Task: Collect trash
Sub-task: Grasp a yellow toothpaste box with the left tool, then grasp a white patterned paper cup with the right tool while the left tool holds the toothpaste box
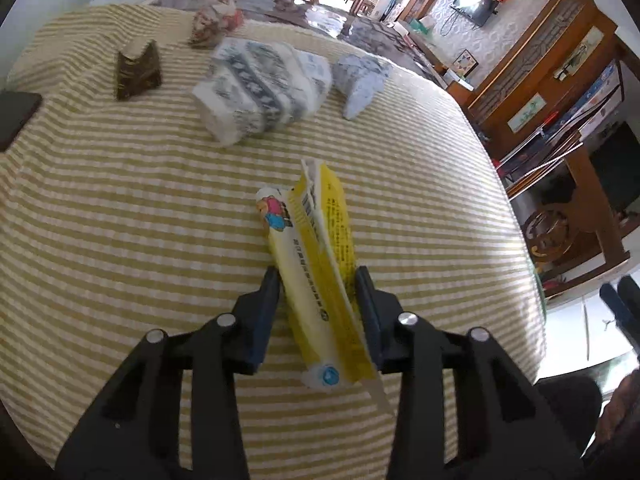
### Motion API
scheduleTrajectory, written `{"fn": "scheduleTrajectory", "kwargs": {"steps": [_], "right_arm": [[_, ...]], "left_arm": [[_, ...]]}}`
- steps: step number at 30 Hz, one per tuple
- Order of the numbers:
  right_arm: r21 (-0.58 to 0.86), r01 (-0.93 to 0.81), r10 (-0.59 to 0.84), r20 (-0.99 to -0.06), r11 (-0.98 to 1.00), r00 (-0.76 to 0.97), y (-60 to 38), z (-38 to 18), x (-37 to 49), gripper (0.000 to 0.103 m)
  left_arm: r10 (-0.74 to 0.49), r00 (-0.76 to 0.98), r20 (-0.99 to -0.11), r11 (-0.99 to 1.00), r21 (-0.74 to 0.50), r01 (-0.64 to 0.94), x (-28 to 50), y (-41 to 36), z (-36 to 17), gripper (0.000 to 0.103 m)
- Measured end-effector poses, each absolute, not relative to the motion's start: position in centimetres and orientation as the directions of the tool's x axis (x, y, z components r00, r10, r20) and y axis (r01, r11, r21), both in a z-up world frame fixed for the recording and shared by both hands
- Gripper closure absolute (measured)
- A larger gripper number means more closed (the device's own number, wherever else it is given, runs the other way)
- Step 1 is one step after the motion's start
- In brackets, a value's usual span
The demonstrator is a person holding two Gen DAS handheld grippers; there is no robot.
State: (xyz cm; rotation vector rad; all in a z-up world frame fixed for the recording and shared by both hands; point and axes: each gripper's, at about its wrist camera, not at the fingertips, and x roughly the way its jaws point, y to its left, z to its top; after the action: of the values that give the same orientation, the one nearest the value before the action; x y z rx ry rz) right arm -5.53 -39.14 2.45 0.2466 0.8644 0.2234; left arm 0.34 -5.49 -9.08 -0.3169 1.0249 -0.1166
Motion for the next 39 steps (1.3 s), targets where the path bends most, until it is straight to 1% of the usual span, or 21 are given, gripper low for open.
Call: {"fn": "scheduleTrajectory", "kwargs": {"steps": [6, 8, 10, 14, 20, 25, 32, 39], "right_arm": [[0.297, -0.152, 0.328, -0.744, 0.943, 0.581, -35.0, 1.4, -3.4, 0.032], [0.339, -0.169, 0.374, -0.749, 0.925, 0.546, -33.0, 0.7, -2.1, 0.032], [0.383, -0.161, 0.408, -0.749, 0.909, 0.522, -31.0, 0.1, -0.7, 0.032], [0.438, -0.17, 0.461, -0.736, 0.883, 0.496, -27.1, 0.0, 1.5, 0.032], [0.437, -0.201, 0.478, -0.744, 0.877, 0.468, -22.5, 0.1, 3.8, 0.029], [0.445, -0.188, 0.478, -0.742, 0.875, 0.469, -20.2, -0.2, 5.3, 0.028], [0.436, -0.157, 0.456, -0.759, 0.886, 0.465, -19.3, -1.3, 5.6, 0.028], [0.421, -0.134, 0.436, -0.789, 0.897, 0.434, -18.3, -2.4, 7.4, 0.027]], "left_arm": [[-0.195, 0.511, -0.837, 0.964, -0.259, -0.055, -1.6, -1.5, -9.2, 0.065], [-0.189, 0.522, -0.831, 0.962, -0.264, -0.072, -2.1, -0.6, -9.4, 0.064], [-0.209, 0.531, -0.821, 0.952, -0.295, -0.082, -2.2, -0.1, -10.0, 0.062], [-0.199, 0.554, -0.808, 0.956, -0.284, -0.07, -2.4, -0.2, -10.2, 0.062], [-0.21, 0.562, -0.8, 0.949, -0.305, -0.078, -2.3, 0.1, -10.1, 0.061], [-0.227, 0.573, -0.787, 0.939, -0.332, -0.085, -2.3, 0.3, -9.8, 0.06], [-0.256, 0.575, -0.777, 0.92, -0.378, -0.101, -2.6, 0.6, -9.7, 0.059], [-0.267, 0.588, -0.763, 0.91, -0.401, -0.106, -2.8, 0.5, -9.4, 0.055]]}}
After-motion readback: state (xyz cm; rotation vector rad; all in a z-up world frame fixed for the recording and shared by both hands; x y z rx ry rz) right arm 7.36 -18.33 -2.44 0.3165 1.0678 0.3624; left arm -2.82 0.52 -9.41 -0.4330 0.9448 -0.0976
